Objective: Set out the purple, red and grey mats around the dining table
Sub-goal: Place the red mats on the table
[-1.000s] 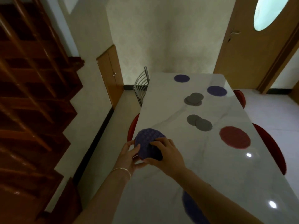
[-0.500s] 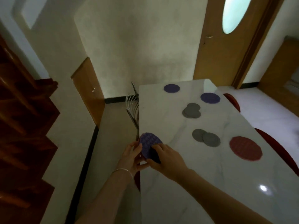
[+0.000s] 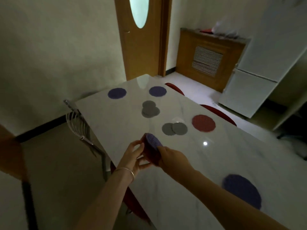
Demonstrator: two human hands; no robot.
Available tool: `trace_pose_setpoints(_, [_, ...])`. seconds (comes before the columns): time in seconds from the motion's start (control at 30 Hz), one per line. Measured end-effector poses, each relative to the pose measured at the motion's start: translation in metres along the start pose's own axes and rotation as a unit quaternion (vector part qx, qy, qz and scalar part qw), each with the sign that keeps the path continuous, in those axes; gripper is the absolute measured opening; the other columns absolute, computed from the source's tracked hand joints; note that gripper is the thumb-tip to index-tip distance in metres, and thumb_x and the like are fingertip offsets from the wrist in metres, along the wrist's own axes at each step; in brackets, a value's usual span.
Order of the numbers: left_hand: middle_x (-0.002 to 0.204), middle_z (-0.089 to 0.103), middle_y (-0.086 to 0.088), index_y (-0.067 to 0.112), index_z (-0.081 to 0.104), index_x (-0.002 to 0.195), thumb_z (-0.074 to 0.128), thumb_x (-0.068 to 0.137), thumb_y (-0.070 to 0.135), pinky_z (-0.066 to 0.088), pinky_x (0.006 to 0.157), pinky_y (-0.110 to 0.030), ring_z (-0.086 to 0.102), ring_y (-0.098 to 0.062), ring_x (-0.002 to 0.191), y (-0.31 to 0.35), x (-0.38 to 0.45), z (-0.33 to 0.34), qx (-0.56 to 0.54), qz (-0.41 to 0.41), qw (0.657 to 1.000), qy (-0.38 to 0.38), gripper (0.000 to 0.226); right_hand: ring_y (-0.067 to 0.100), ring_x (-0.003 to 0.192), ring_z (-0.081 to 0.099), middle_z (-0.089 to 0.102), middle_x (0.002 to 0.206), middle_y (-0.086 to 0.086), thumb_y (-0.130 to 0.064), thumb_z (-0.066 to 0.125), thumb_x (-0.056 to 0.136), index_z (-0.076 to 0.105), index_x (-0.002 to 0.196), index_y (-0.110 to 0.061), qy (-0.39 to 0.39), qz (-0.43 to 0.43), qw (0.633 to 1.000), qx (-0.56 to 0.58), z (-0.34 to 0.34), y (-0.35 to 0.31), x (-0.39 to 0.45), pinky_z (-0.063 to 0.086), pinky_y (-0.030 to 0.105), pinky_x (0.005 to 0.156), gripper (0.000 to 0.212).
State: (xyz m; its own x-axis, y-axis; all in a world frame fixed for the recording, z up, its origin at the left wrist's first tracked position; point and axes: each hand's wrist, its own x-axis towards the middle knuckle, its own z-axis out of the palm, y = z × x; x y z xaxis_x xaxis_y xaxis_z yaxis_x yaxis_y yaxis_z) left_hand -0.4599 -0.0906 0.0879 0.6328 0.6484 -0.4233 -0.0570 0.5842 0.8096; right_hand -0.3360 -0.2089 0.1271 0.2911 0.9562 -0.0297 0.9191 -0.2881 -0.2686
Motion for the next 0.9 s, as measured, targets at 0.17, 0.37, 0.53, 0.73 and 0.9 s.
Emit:
trace_pose_setpoints(0.17, [0.09, 0.076, -0.007, 0.028, 0.06, 0.1, 0.069, 0.08, 0.032, 0.058, 0.057, -0.04, 0.074, -0.025, 0.08, 0.009, 0.046, 0.002, 0.02, -0.039, 0.999, -0.031, 0.023, 0.025, 0.113, 0.055, 0.054, 0.134, 0.004, -0.019, 0.049, 0.09, 0.039, 0.139, -0.021, 0.066, 0.069, 0.995, 0.024, 0.016, 0.028, 0.007, 0.046, 0.036, 0.09, 0.049])
trace_pose_setpoints(0.37, [0.106, 0.067, -0.012, 0.024, 0.055, 0.107, 0.061, 0.09, 0.024, 0.059, 0.059, -0.042, 0.072, -0.026, 0.082, 0.037, 0.087, -0.024, 0.049, -0.063, 0.997, -0.007, 0.018, 0.017, 0.102, 0.059, 0.06, 0.123, -0.003, -0.017, 0.046, 0.095, 0.046, 0.133, -0.027, 0.124, 0.179, 0.967, 0.129, 0.033, 0.063, 0.034, 0.049, 0.032, 0.085, 0.04])
trace_pose_setpoints(0.53, [0.113, 0.063, -0.015, 0.021, 0.051, 0.118, 0.059, 0.092, 0.024, 0.059, 0.059, -0.042, 0.065, -0.032, 0.095, 0.088, 0.129, -0.044, 0.071, -0.07, 0.995, 0.003, 0.028, 0.015, 0.101, 0.061, 0.063, 0.12, -0.007, -0.011, 0.048, 0.092, 0.047, 0.129, -0.04, 0.139, 0.226, 0.959, 0.098, 0.047, 0.061, 0.049, 0.051, 0.029, 0.083, 0.047])
trace_pose_setpoints(0.73, [0.117, 0.062, -0.013, 0.019, 0.045, 0.132, 0.056, 0.093, 0.026, 0.06, 0.059, -0.038, 0.063, -0.03, 0.101, 0.121, 0.189, -0.042, 0.072, -0.081, 0.992, -0.057, 0.041, 0.019, 0.073, 0.065, 0.069, 0.085, -0.007, -0.003, 0.064, 0.072, 0.063, 0.106, -0.044, 0.124, 0.249, 0.959, 0.057, 0.073, 0.025, 0.05, 0.049, 0.027, 0.054, 0.054])
trace_pose_setpoints(0.9, [0.114, 0.063, -0.011, 0.022, 0.05, 0.122, 0.057, 0.092, 0.026, 0.058, 0.056, -0.035, 0.064, -0.029, 0.097, 0.112, 0.215, -0.034, 0.112, -0.135, 0.974, -0.142, 0.031, 0.014, 0.064, 0.069, 0.073, 0.078, -0.008, -0.018, 0.09, 0.036, 0.075, 0.081, -0.031, 0.097, 0.308, 0.946, 0.015, 0.115, -0.028, 0.043, 0.052, 0.021, 0.046, 0.049])
